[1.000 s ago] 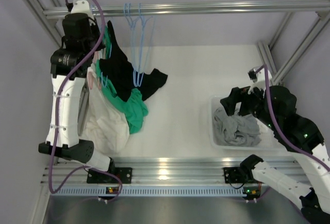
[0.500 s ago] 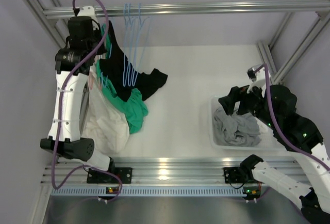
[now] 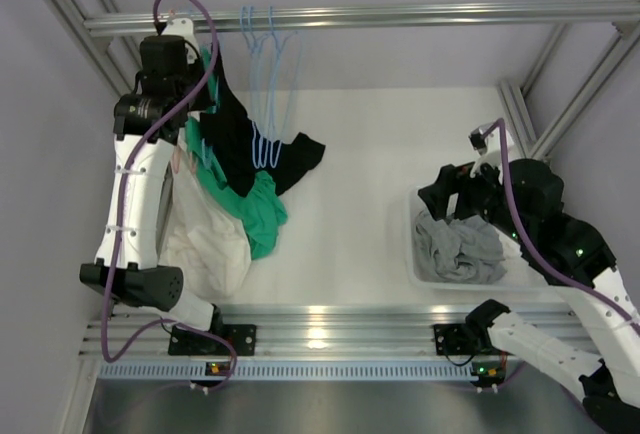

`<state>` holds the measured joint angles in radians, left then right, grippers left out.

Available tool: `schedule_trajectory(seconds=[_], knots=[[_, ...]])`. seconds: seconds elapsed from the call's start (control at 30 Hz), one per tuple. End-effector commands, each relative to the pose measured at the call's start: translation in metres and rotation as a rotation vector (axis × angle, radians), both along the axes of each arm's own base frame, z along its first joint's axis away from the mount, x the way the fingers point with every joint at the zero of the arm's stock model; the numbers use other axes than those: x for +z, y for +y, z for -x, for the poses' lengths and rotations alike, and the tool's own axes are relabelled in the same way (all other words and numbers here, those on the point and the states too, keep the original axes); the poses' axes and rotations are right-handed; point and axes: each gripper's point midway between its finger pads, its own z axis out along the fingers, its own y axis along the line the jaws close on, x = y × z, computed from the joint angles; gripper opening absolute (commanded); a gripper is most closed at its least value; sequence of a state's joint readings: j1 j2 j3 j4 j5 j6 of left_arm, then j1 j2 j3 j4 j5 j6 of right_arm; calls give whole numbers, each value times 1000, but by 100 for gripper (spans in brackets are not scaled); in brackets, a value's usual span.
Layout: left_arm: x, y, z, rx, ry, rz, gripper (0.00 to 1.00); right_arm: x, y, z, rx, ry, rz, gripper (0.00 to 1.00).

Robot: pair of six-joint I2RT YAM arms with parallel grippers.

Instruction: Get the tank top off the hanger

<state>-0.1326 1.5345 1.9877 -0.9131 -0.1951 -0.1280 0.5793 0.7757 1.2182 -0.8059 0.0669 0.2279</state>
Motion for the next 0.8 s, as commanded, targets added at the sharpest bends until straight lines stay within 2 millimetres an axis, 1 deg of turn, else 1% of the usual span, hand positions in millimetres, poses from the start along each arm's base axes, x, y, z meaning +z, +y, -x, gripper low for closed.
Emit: schedule_trajectory(seconds=[0.0, 0.1, 0.2, 0.27, 0.3, 0.37, 0.4, 0.47, 0.5, 0.53, 0.57, 0.6, 0.63, 0.67, 0.7, 0.73, 0.77], knots=[[13, -8, -4, -47, -54, 23, 0, 12, 6, -8, 12, -48, -32, 72], [10, -17, -7, -86, -46, 51, 0, 10, 8, -9, 18, -44, -36, 72], [16, -24, -7, -121, -70, 73, 0, 6, 10, -10, 22, -39, -31, 72], [25, -26, -4, -134, -95, 77, 0, 2, 11, -11, 26, -32, -29, 72], [35, -26, 0, -137, -125, 79, 0, 2, 12, -13, 28, -36, -31, 72], [47, -25, 4, -132, -161, 88, 0, -3, 15, -13, 35, -29, -36, 71], [58, -24, 11, -129, -193, 94, 0, -1, 17, -15, 40, -38, -45, 71], [67, -22, 19, -111, -221, 112, 0, -3, 19, -16, 45, -40, -54, 71], [74, -21, 26, -109, -241, 123, 0, -1, 25, -15, 69, -44, -73, 71], [77, -22, 30, -110, -252, 138, 0, -3, 26, -14, 75, -40, -77, 71], [70, -27, 32, -134, -237, 152, 0, -3, 29, -14, 87, -37, -84, 71], [73, -29, 40, -149, -252, 164, 0, -4, 30, -14, 95, -37, -87, 71], [63, -31, 39, -150, -238, 176, 0, -3, 33, -13, 105, -42, -99, 71], [58, -31, 41, -149, -235, 180, 0, -4, 34, -13, 112, -41, -103, 71], [60, -38, 48, -190, -242, 198, 0, -4, 36, -12, 122, -41, -107, 71], [57, -40, 50, -195, -238, 211, 0, -3, 40, -11, 143, -42, -119, 71], [44, -43, 52, -210, -207, 221, 0, -4, 43, -10, 158, -42, -125, 71]])
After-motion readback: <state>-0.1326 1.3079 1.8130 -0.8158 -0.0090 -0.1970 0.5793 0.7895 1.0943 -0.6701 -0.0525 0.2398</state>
